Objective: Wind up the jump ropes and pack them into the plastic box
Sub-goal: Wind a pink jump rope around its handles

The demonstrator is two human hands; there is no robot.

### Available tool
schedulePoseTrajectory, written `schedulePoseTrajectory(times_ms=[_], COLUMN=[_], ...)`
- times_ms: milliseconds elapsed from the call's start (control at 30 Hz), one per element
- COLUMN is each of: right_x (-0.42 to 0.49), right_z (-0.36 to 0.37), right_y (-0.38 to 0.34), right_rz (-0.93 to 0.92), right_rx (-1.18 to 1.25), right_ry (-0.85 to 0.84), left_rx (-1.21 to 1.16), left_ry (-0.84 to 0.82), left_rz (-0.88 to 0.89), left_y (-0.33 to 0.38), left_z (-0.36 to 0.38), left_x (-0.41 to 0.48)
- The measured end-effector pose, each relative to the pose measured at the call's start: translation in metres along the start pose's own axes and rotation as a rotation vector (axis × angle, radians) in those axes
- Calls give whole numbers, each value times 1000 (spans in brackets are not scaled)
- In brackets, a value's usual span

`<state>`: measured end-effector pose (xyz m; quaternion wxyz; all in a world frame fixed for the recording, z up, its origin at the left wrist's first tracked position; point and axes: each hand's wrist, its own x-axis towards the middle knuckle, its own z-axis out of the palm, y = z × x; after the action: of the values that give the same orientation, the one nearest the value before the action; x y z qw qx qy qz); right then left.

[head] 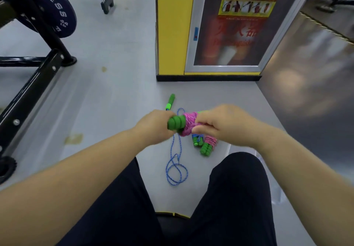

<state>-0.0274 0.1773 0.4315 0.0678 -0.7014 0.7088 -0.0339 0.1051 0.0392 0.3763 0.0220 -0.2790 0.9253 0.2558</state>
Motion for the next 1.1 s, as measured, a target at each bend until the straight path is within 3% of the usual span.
schedulePoseTrajectory(times_ms=[67, 133, 267, 433, 500, 567, 633, 733, 900, 1100], right_x=[9, 18, 17, 7, -8, -16, -11, -9, -13, -11], right_z=[-18, -28, -26, 49, 88, 88, 85, 81, 96, 92], right_y=[4, 14, 39, 79, 93, 70, 40, 12, -4, -7], right_rz=[-43, -66, 62, 402, 500, 671, 623, 455, 518, 281], right_rx=[19, 201, 765, 1161, 938, 1001, 950, 981, 1031, 825], right_ry=[74, 114, 94, -5, 30, -24, 185, 343, 554, 396], left_rx=[28, -83, -413, -813, -1009, -1173, -1272, -1349, -1428, -1246], left_ry=[-85, -194, -291, -336, -294, -235, -176, -126, 10, 119], left_rz=[188, 313, 300, 257, 207, 110, 26, -58, -238, -214], left_y=[12, 19, 18, 11, 7, 4, 3, 7, 13, 20], left_z=[2, -1, -12, -12, -7, 1, 8, 18, 27, 35], left_x=[-5, -10, -17, -23, -21, -16, -11, -7, -1, -2])
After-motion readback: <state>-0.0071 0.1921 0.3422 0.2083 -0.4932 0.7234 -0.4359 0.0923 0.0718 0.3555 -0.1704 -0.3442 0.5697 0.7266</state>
